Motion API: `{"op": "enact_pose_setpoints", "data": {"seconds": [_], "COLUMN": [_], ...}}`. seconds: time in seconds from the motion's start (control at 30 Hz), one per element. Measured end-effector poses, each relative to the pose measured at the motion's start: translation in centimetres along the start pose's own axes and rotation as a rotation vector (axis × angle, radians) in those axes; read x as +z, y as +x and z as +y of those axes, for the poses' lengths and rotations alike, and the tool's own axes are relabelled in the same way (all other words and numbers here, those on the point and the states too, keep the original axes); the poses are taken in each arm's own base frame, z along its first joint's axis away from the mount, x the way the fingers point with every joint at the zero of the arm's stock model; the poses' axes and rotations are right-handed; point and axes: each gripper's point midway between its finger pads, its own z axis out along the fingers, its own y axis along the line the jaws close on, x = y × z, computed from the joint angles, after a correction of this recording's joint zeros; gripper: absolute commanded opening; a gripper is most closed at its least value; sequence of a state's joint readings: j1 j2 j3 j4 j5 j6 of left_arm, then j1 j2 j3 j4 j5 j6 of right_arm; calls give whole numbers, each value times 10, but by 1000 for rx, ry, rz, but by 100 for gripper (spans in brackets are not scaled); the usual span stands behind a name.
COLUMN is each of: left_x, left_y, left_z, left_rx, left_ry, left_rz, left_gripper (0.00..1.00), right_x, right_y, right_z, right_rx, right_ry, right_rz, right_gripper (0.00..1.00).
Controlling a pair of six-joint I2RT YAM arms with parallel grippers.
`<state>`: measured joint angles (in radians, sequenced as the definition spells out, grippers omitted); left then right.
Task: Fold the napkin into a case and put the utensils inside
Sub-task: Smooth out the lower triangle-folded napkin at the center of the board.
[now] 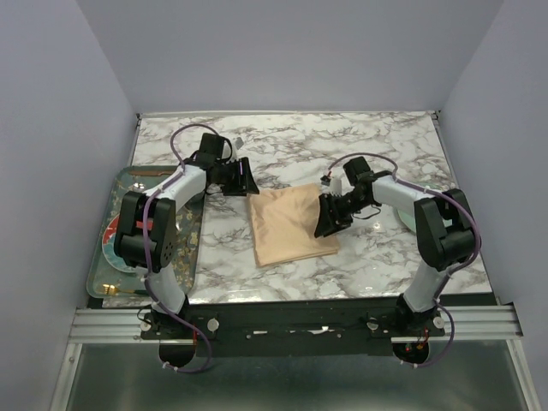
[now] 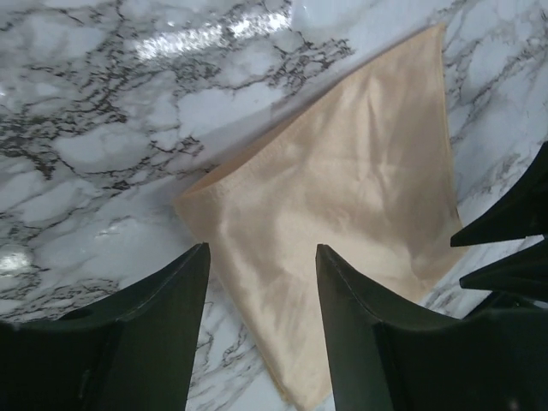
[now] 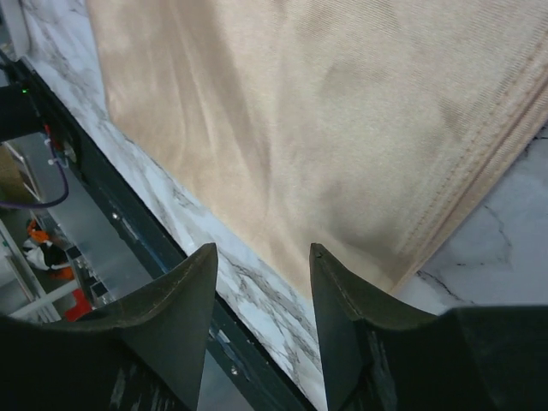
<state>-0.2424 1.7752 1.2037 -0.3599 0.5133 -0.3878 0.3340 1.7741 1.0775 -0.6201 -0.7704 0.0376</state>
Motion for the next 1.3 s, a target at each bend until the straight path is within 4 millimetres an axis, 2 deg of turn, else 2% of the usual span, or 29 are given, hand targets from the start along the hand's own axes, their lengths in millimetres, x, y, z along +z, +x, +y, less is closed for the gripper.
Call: {"op": "enact_pose_setpoints", "data": {"seconds": [0.13, 0.3, 0.4, 0.53, 0.77, 0.9, 1.0, 1.03, 1.07, 1.13, 1.2, 1.23, 1.27, 1.3], "left_x": [2, 12, 17, 24, 35, 42, 45, 45, 46, 46, 44, 43, 41, 39], "left_y": [-11, -3, 4, 11, 5, 0, -1, -1, -2, -3, -5, -5, -6, -7], "left_z": [12, 21, 25, 30, 33, 32, 33, 33, 33, 33, 32, 31, 30, 29], "left_rx": [-21, -83, -127, -171, -204, -223, -227, -226, -222, -206, -180, -167, -149, -127], "left_ry": [-64, -88, -94, -98, -81, -56, -44, -40, -38, -32, -28, -27, -25, -25], "left_rz": [-24, 4, 16, 23, -26, -62, -83, -88, -94, -107, -122, -127, -133, -141], "left_gripper": [70, 68, 63, 61, 60, 48, 33, 23, 17, 9, 9, 14, 23, 38], "right_x": [7, 10, 10, 10, 11, 11, 11, 11, 11, 11, 11, 11, 11, 11], "right_y": [5, 10, 12, 14, 18, 19, 19, 19, 19, 20, 20, 20, 20, 20], "right_z": [-16, -28, -29, -29, -32, -32, -32, -32, -33, -33, -33, -33, -33, -33], "right_rx": [27, 42, 47, 49, 36, 37, 40, 41, 41, 40, 39, 38, 37, 36], "right_ry": [53, 98, 105, 110, 127, 132, 135, 136, 137, 138, 138, 139, 140, 141], "right_rz": [27, 50, 59, 67, 88, 97, 102, 103, 104, 105, 105, 106, 106, 106], "right_gripper": [54, 54, 54, 53, 51, 51, 50, 50, 50, 50, 50, 50, 50, 50]}}
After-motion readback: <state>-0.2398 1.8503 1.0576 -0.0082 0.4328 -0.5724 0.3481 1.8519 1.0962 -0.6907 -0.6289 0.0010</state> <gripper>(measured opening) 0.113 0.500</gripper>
